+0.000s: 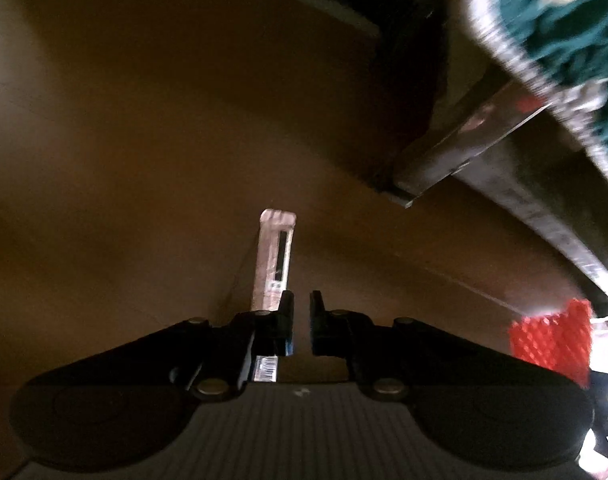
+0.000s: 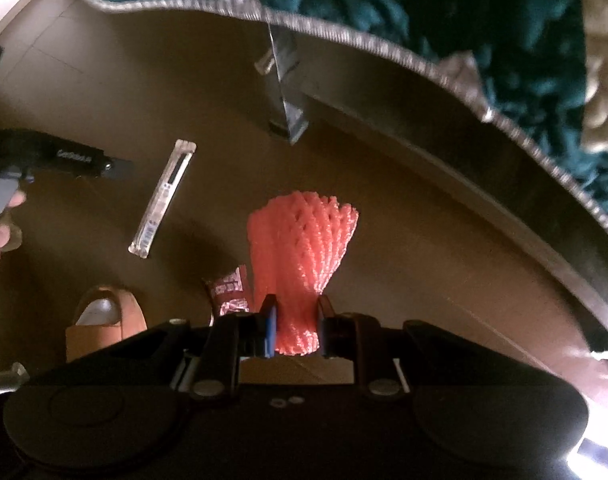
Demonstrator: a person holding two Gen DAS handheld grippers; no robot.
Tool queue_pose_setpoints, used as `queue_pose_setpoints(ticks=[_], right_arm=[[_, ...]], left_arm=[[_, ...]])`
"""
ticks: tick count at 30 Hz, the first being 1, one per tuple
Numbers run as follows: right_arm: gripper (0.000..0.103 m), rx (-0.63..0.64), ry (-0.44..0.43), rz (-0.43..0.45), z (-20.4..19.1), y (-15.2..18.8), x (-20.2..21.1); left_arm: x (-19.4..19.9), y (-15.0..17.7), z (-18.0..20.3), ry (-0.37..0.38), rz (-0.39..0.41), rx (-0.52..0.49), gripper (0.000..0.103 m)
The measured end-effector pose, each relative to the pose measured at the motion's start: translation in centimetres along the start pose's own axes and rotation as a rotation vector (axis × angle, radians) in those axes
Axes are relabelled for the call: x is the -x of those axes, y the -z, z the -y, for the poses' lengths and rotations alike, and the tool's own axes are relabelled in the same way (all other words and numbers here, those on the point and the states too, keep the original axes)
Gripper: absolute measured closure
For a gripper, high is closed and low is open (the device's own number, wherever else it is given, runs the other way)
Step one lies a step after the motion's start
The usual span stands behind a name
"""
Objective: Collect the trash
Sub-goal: 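Lift the wrapper and foam net off the floor with both tools, then grasp the red candy wrapper with the right tool alongside the foam net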
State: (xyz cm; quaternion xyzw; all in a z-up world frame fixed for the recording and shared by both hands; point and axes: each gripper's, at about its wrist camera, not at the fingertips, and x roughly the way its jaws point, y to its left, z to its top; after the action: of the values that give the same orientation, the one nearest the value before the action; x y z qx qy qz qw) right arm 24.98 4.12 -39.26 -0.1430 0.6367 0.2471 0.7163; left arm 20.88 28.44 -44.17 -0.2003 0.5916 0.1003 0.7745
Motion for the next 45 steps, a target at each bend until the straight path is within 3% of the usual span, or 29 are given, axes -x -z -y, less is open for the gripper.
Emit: queue_pose_setpoints(ticks=[3, 5, 7, 13, 16, 22, 27, 32, 38, 39, 41, 45], right_arm=[[0.085, 0.003, -0.023, -0.030, 0.2, 1.2, -0.7], [0.084, 0.000, -0.039, -0.053, 0.5, 1.7, -1.4], [0.084, -0.006, -0.051, -0.074, 0.7, 2.1, -2.3], [0.076, 0.072, -0.147, -0.067, -1.2, 1.7, -3.7], [0.076, 0.173, -0.144, -0.081, -3.5, 1.2, -5.5], [0.072, 0.235, -0.150, -0.115, -5.5, 0.6, -8.4], [0.049, 0.289, -0.102, -0.152, -6.9, 1.1, -10.1], [0.048, 0.324, 0.003, -0.180, -8.0, 1.1, -11.9], [0.048, 0.312, 0.034, -0.168, -7.5, -0.2, -12.6], [0.048, 0.299, 0.027, -0.159, -7.2, -0.4, -12.5], [0.048, 0.278, 0.012, -0.147, -6.7, -0.6, -12.4], [0.051, 0.255, -0.011, -0.116, -6.1, -0.6, -11.9]], left_arm=[[-1.8, -0.2, -0.3, -0.002, -0.043, 0.005, 0.080], [-2.9, 0.0, -0.3, -0.005, -0.066, -0.003, 0.055], [-3.9, 0.1, -0.4, -0.016, -0.079, -0.011, 0.046], [-6.4, 0.7, -0.5, -0.062, -0.119, -0.050, 0.046], [-6.7, 0.9, -0.8, -0.071, -0.122, -0.042, 0.046], [-7.1, 1.3, -0.9, -0.086, -0.109, -0.066, 0.041], [-7.0, 1.3, -0.9, -0.108, -0.100, -0.063, 0.041], [-6.9, 1.5, -0.6, -0.124, -0.093, -0.068, 0.040], [-7.1, 1.6, 0.3, -0.151, -0.087, -0.115, 0.042], [-7.1, 1.7, 0.5, -0.160, -0.082, -0.121, 0.044], [-7.0, 1.7, 0.9, -0.175, -0.069, -0.143, 0.060], [-6.8, 1.7, 1.3, -0.167, -0.055, -0.164, 0.080]])
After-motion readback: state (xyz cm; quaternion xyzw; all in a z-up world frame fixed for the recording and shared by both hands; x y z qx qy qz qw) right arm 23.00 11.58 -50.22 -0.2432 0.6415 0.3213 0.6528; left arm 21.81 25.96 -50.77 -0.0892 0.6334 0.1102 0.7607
